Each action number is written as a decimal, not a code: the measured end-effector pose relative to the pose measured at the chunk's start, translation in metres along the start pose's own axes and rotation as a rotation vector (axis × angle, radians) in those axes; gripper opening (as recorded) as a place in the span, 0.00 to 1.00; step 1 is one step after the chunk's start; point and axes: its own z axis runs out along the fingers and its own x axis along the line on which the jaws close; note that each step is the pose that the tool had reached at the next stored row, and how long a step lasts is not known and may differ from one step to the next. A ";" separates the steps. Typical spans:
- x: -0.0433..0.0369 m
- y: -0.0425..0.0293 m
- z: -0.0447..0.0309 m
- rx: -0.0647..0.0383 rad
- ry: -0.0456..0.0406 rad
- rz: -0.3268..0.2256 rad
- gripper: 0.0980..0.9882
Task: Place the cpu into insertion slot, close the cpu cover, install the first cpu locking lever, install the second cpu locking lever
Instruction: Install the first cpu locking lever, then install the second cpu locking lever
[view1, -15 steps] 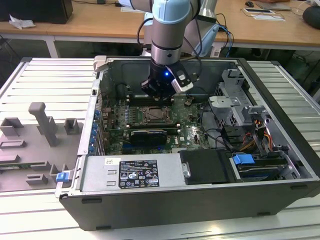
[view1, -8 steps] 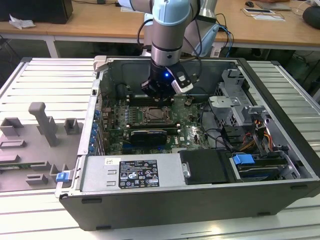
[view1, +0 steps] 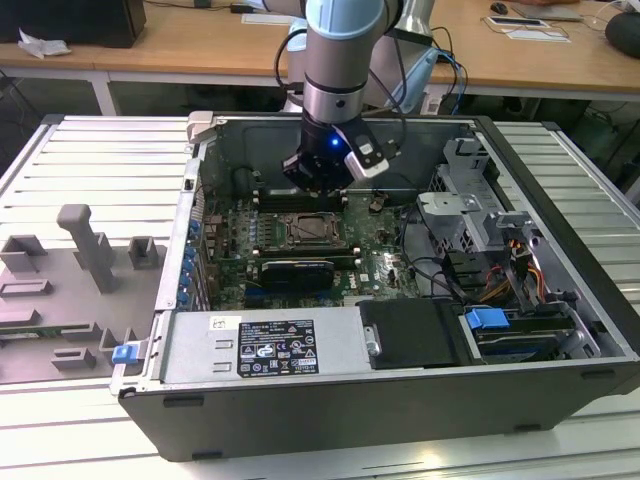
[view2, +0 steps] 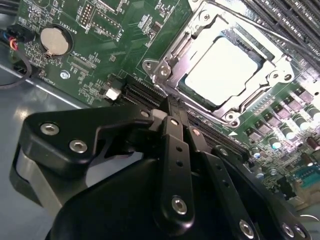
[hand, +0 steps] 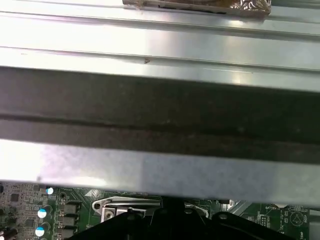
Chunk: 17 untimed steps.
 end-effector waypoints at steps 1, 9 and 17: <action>0.0000 -0.0005 0.0000 0.000 0.0000 0.000 0.01; 0.0001 -0.0046 -0.0004 0.000 0.0000 0.000 0.01; 0.0006 -0.0115 -0.0014 0.000 0.0000 0.000 0.01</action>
